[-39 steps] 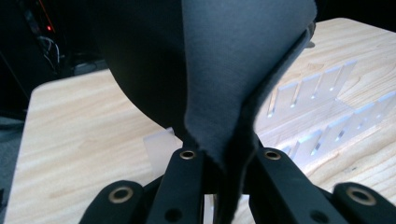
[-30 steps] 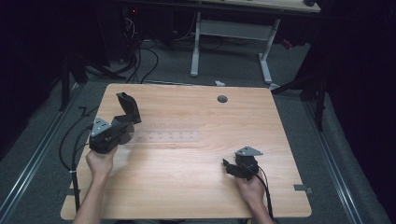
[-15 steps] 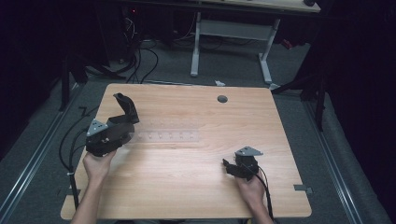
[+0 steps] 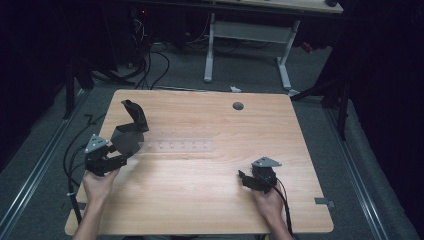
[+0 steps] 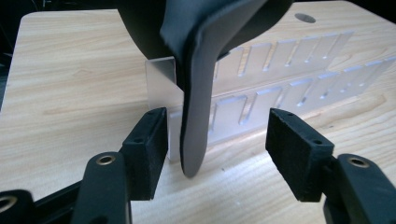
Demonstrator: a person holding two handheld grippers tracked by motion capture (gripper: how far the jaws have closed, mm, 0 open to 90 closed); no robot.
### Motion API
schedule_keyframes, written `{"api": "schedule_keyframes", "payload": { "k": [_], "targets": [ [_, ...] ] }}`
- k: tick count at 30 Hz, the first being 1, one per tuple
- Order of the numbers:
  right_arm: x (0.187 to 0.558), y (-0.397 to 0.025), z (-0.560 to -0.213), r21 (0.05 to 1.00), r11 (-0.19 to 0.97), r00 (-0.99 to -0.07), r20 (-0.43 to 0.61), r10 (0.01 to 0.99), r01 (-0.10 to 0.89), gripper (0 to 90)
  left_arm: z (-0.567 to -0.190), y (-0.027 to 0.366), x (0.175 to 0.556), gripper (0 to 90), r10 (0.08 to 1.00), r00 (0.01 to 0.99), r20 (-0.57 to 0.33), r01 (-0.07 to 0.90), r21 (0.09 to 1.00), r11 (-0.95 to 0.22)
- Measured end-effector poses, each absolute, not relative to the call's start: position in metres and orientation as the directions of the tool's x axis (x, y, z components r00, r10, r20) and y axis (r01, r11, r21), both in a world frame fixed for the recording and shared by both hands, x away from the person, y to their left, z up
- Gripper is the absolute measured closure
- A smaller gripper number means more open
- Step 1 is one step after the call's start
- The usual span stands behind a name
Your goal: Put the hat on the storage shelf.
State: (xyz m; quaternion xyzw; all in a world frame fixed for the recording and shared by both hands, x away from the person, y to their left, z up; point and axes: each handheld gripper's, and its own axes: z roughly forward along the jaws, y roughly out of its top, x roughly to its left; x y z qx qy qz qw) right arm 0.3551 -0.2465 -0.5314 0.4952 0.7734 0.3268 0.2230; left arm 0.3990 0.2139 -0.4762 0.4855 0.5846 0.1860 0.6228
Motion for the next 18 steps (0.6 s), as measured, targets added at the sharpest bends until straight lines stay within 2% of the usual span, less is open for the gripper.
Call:
{"api": "schedule_keyframes", "payload": {
  "k": [18],
  "targets": [
    [0.355, -0.246, -0.531, 0.727, 0.296, -0.410, -0.021, 0.912, 0.620, 37.9, -0.497, 0.209, 0.364, 38.1, 0.774, 0.238, -0.587, 0.372, 0.791, 0.486]
  ]
}}
